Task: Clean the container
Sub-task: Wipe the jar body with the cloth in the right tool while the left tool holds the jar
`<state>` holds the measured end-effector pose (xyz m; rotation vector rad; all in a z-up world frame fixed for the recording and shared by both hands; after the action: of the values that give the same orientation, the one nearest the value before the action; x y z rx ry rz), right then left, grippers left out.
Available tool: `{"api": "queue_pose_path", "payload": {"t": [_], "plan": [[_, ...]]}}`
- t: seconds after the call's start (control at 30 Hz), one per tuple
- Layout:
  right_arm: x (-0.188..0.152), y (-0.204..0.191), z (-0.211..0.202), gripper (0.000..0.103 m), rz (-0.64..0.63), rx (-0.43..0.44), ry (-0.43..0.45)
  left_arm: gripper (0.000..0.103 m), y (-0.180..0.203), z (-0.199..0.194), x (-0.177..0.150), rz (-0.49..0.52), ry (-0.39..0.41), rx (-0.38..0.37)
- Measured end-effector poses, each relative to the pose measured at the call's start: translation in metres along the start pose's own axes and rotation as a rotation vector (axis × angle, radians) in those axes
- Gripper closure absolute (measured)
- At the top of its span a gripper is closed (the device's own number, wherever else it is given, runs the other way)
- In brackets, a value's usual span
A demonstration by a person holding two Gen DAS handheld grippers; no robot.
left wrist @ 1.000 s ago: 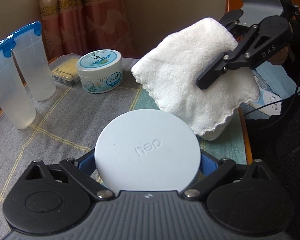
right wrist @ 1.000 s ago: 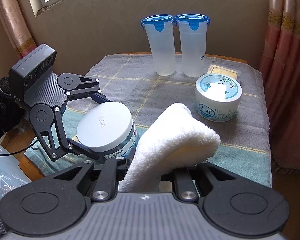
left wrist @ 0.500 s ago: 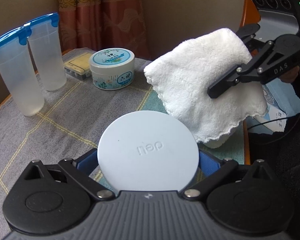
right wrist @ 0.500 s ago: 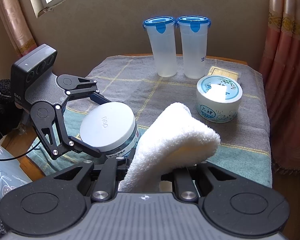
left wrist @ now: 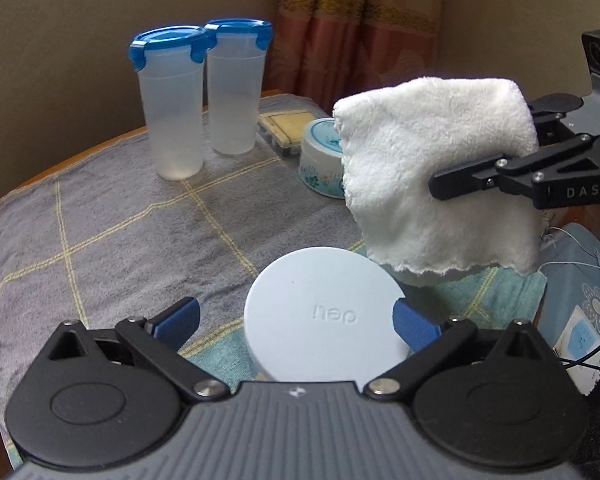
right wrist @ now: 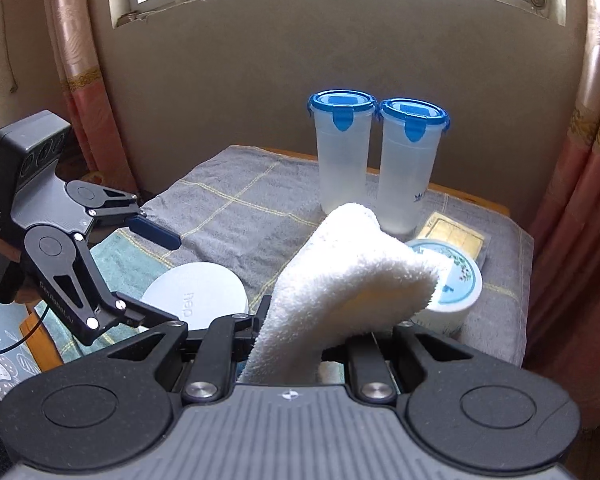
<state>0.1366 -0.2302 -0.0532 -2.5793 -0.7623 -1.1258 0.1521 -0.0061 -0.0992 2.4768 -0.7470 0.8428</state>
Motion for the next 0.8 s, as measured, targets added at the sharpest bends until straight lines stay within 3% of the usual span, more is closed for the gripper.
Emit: {"api": "queue_pose_path", "payload": {"t": [0.37, 0.8], "plan": [[-0.008, 0.006, 0.032, 0.084, -0.01, 0.187, -0.039, 0.0, -0.004, 0.007, -0.006, -0.12, -0.019, 0.069], [-0.038, -0.009, 0.029, 0.084, 0.044, 0.256, -0.092, 0.0, -0.005, 0.006, -0.01, -0.177, -0.009, 0.076]]}}
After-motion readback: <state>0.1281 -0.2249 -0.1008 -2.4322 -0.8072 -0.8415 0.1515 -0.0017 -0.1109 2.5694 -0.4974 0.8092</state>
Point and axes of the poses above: each gripper's, at about its wrist camera, not at the fingertips, and z roughly the way its jaws point, y to its right, x to its top, the point moved 3 cm from there along z, roughly the way its jaws point, and after that the axes turned 5 degrees about -x, right-handed, at the moved point
